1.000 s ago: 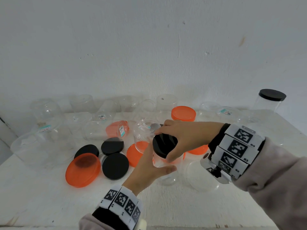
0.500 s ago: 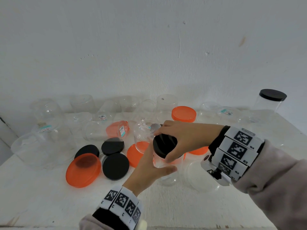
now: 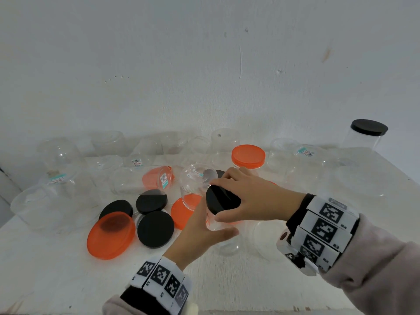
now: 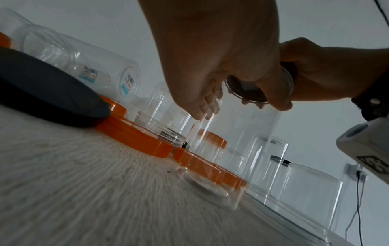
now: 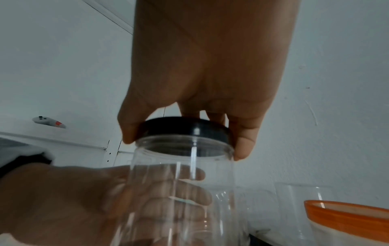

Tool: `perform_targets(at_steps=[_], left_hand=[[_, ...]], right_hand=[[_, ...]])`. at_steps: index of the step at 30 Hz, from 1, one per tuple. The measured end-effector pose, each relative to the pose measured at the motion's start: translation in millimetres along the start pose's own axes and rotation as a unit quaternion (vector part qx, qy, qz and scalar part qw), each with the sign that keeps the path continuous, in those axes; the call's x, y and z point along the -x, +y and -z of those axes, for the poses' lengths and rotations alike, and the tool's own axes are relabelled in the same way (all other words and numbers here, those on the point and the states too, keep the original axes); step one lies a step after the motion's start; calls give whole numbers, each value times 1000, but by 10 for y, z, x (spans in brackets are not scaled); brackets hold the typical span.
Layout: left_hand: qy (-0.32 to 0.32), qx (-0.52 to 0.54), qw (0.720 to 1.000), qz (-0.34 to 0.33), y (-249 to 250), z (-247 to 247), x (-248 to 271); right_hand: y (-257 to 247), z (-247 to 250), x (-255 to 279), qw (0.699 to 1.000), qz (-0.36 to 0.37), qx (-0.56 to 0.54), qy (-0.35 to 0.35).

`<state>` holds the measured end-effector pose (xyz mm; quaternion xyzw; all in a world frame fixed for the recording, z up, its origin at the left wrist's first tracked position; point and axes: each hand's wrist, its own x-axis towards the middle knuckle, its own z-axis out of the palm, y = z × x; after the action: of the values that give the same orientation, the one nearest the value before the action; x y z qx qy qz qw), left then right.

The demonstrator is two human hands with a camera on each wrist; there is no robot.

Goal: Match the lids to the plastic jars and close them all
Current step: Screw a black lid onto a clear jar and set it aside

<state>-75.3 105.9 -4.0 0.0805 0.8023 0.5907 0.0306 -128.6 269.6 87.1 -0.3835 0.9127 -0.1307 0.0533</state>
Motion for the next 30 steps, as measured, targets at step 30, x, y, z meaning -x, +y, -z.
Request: perform_targets(at_steps=[30], left_hand=[[68, -383, 919, 60, 37, 656, -767]], right_hand=[[1954, 1399, 1275, 806, -240, -94, 532]])
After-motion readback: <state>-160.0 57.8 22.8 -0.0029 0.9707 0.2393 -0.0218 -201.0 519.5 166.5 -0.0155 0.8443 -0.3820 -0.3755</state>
